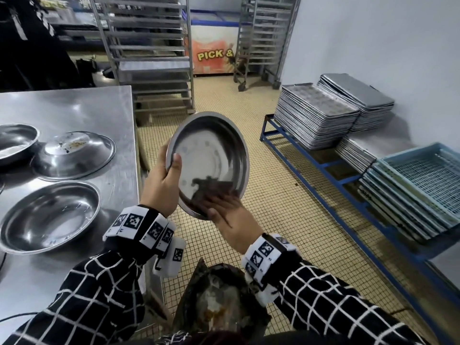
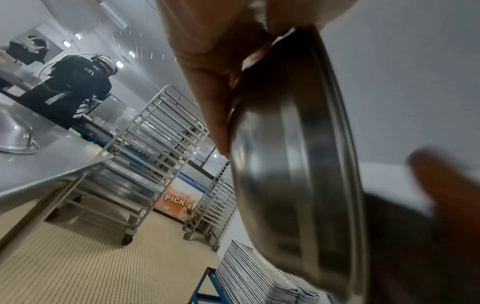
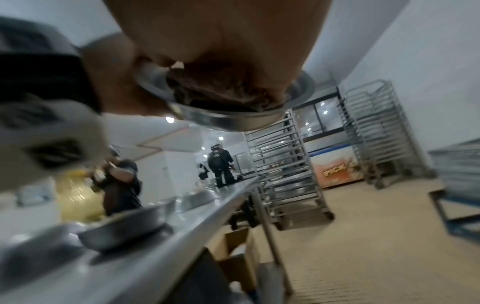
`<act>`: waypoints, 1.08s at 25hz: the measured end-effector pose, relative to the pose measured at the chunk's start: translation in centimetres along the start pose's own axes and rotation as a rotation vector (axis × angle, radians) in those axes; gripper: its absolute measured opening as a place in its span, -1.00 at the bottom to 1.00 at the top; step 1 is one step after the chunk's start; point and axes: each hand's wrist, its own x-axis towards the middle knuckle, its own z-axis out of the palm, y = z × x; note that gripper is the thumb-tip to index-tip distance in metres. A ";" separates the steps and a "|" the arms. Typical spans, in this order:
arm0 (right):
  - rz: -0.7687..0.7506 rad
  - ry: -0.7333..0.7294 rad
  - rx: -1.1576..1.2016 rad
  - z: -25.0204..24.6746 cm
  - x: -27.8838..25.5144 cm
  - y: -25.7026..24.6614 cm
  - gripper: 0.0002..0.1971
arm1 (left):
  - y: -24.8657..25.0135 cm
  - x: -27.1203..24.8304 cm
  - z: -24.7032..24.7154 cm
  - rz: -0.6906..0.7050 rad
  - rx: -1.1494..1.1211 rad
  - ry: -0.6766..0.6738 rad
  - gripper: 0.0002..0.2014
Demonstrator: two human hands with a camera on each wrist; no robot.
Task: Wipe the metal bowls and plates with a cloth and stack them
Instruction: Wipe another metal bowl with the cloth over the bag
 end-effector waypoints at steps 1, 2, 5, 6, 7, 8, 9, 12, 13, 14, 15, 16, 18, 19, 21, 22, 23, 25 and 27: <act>0.004 0.024 0.141 0.5 -0.1 -1.3 -0.44 | -0.2 0.3 -0.1 0.007 -0.006 0.024 -0.35; 0.015 0.063 0.241 0.9 -0.3 -2.1 -0.47 | -0.4 0.7 -0.2 0.008 -0.011 0.039 -0.33; 0.040 0.160 0.072 0.3 -0.8 -0.3 -0.51 | -1.0 1.5 -0.2 -0.037 -0.047 0.026 -0.26; 0.054 0.158 -0.080 -0.4 -0.7 1.0 -0.52 | -1.0 1.4 -0.1 -0.051 -0.051 0.013 -0.28; 0.098 0.125 -0.215 -1.1 -0.5 2.3 -0.53 | -1.3 1.3 0.0 -0.052 -0.065 -0.011 -0.35; 0.163 0.072 -0.313 -2.0 -0.2 3.4 -0.53 | -1.3 1.0 0.3 -0.046 -0.090 -0.033 -0.45; 0.228 0.031 -0.367 -2.7 0.3 4.4 -0.52 | -1.3 0.5 0.6 -0.043 -0.113 -0.055 -0.55; 0.276 0.033 -0.338 -4.7 2.0 5.9 -0.39 | -0.8 0.0 1.1 -0.094 -0.169 -0.093 -0.71; 0.281 0.041 -0.271 -5.2 2.5 5.9 -0.36 | -0.9 0.3 0.9 -0.125 -0.195 -0.105 -0.74; 0.309 0.039 -0.178 -5.8 2.9 5.7 -0.34 | -0.8 0.5 0.6 -0.144 -0.223 -0.134 -0.75; 0.345 0.048 -0.080 -6.5 3.3 5.4 -0.34 | -1.0 0.9 0.2 -0.163 -0.244 -0.173 -0.73; 0.371 0.082 -0.006 -7.2 3.5 5.1 -0.36 | -1.1 1.1 -0.2 -0.197 -0.250 -0.207 -0.68; 0.379 0.162 0.082 -8.3 3.9 4.6 -0.52 | -1.5 1.7 -0.8 -0.270 -0.251 -0.229 -0.65; 0.392 0.160 0.100 -8.5 3.9 4.6 -0.64 | -1.5 2.0 -1.1 -0.303 -0.253 -0.240 -0.69; 0.454 0.139 0.134 -8.1 3.9 4.7 -0.81 | -2.1 3.0 -1.6 -0.326 -0.265 -0.274 -0.68; 0.501 0.170 0.180 -7.6 3.8 4.7 -0.86 | -2.3 3.4 -1.8 -0.304 -0.271 -0.270 -0.65; 0.551 0.236 0.241 -7.1 3.7 4.7 -0.88 | -2.3 3.4 -1.8 -0.270 -0.287 -0.242 -0.66; 0.633 0.416 0.391 -6.2 3.7 4.1 -0.90 | -2.3 2.5 -1.2 -0.206 -0.305 -0.190 -0.65; 0.676 0.553 0.502 -5.4 3.8 2.9 -0.87 | -2.4 0.9 0.1 -0.215 -0.318 -0.149 -0.54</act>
